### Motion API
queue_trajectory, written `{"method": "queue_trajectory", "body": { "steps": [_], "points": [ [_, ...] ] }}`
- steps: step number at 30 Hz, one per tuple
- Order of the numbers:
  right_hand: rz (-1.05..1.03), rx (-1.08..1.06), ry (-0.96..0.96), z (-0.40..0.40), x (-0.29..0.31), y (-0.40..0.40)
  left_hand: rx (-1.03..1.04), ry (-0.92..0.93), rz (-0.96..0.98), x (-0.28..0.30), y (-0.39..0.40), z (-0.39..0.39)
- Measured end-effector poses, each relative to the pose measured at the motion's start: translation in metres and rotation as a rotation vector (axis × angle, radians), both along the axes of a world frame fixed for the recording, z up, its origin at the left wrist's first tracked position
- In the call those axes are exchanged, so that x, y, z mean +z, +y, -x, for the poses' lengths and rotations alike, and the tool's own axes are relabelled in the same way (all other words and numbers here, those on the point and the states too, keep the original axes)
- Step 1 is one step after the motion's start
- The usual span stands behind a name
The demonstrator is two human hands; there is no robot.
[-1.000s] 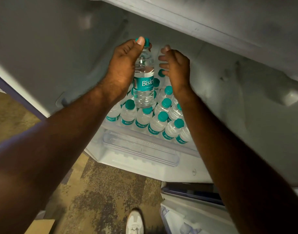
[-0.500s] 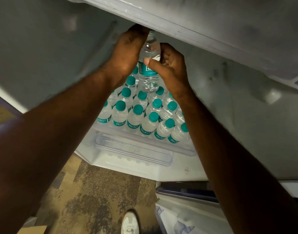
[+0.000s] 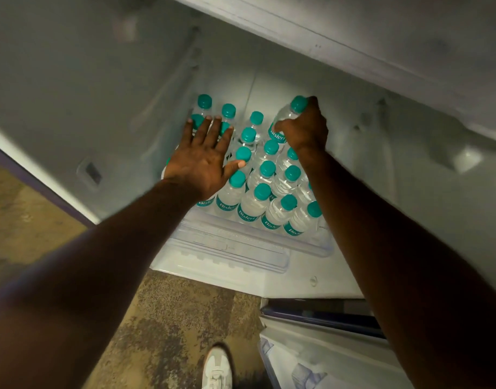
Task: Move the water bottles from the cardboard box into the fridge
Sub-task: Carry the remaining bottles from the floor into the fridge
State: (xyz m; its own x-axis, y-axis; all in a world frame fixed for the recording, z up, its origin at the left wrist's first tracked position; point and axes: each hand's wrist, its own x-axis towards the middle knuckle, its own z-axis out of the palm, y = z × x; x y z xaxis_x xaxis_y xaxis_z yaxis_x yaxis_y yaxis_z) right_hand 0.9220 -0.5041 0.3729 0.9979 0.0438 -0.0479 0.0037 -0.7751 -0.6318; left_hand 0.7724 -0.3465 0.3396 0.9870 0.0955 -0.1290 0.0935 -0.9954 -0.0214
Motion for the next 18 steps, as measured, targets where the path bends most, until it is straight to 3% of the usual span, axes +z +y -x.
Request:
{"method": "queue_trajectory", "body": {
  "steps": [13,18],
  "points": [
    [0.341,0.115,0.203,-0.011,-0.014,0.024,0.013,-0.021,0.007,-0.003,0.000,0.000],
    [0.372,0.131,0.276,-0.016,-0.020,0.025,0.015,-0.028,-0.005,-0.004,0.000,-0.001]
  ]
}}
